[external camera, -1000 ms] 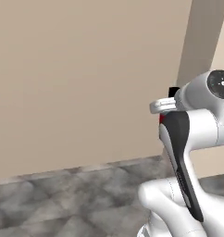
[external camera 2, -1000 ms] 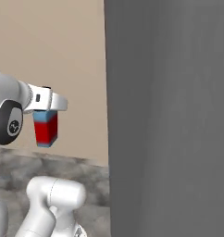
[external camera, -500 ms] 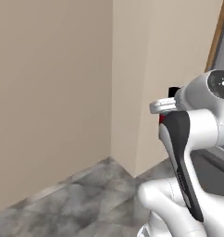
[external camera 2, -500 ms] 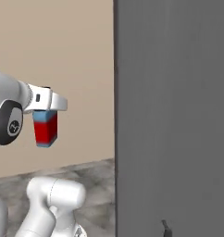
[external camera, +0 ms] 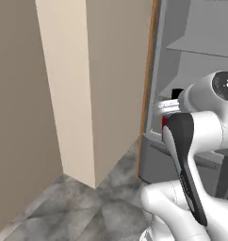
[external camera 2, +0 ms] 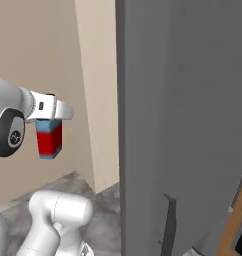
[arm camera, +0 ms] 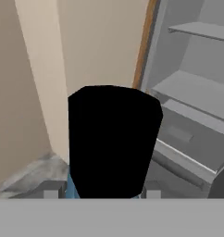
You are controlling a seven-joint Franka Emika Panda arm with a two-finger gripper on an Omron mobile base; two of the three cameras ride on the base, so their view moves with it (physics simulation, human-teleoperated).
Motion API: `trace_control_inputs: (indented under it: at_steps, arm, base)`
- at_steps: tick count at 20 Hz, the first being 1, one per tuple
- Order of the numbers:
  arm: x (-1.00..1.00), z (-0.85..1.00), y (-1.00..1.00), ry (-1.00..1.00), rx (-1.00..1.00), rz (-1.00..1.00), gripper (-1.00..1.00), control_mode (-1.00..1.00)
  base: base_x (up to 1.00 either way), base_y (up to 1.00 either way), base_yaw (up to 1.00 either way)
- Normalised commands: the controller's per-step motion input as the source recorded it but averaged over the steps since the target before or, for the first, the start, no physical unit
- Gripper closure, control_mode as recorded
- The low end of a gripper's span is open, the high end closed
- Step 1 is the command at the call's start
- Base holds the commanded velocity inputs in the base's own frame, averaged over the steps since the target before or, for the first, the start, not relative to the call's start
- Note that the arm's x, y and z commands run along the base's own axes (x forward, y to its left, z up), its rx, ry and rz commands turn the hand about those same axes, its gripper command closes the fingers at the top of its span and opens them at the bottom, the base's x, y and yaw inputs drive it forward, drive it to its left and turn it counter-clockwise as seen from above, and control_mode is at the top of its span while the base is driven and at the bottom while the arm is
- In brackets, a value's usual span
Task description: Place the liquor on the top shelf of the fridge to keep it out of children's reach, and place the orange and mushroom on lower shelves for easy access.
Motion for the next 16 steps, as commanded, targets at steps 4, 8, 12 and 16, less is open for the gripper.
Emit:
trace_control_inputs:
  at_steps: [4, 8, 12, 16]
  arm:
    - [0.00, 0.00, 0.00, 0.00, 0.00, 0.00, 1.00, 1.00]
    - [0.00, 0.00, 0.00, 0.00, 0.00, 0.00, 1.00, 1.00]
    - [0.00, 0.00, 0.00, 0.00, 0.00, 0.00, 1.00, 1.00]
    - [0.00, 0.00, 0.00, 0.00, 0.00, 0.00, 1.00, 1.00]
  base:
    - [0.32, 0.28, -0.63]
    - [0.29, 0.46, -0.56]
    - [0.36, 0.50, -0.46]
    - [0.48, 0.28, -0.41]
